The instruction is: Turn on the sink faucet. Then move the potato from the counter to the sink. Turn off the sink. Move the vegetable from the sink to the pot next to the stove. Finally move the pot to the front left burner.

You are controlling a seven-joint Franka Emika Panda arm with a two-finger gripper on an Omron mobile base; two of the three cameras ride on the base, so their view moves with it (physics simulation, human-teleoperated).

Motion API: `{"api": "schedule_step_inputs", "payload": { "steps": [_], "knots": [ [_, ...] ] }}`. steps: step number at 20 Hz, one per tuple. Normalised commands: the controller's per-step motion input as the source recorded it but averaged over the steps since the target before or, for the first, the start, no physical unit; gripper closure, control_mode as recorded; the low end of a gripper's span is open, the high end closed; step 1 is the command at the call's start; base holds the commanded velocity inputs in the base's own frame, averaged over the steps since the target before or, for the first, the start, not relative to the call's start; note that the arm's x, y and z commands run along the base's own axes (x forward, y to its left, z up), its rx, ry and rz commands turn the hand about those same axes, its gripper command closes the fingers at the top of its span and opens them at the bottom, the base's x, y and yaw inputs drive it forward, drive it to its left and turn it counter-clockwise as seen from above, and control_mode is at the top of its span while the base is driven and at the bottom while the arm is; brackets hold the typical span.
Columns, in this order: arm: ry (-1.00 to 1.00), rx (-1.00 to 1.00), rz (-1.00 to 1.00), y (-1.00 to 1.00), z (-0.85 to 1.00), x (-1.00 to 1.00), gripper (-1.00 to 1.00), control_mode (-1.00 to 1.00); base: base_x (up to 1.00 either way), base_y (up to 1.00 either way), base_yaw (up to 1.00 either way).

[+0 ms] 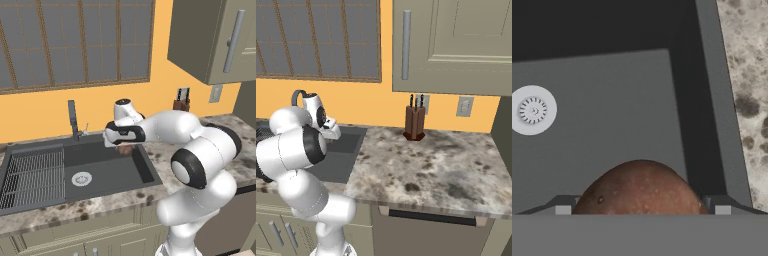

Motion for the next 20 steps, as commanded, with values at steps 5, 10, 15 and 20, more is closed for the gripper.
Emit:
{"api": "schedule_step_inputs", "payload": {
  "steps": [5, 10, 15, 20],
  "knots": [
    [0.02, 0.03, 0.00, -0.19, 0.00, 0.01, 1.00, -1.00, 0.00, 0.00, 0.00],
    [0.00, 0.00, 0.00, 0.00, 0.00, 0.00, 1.00, -1.00, 0.00, 0.00, 0.00],
    [0.00, 0.00, 0.00, -0.01, 0.00, 0.02, 1.00, -1.00, 0.00, 0.00, 0.00],
    [0.00, 0.00, 0.00, -0.02, 0.00, -0.01, 1.00, -1.00, 0.00, 0.00, 0.00]
  ]
}}
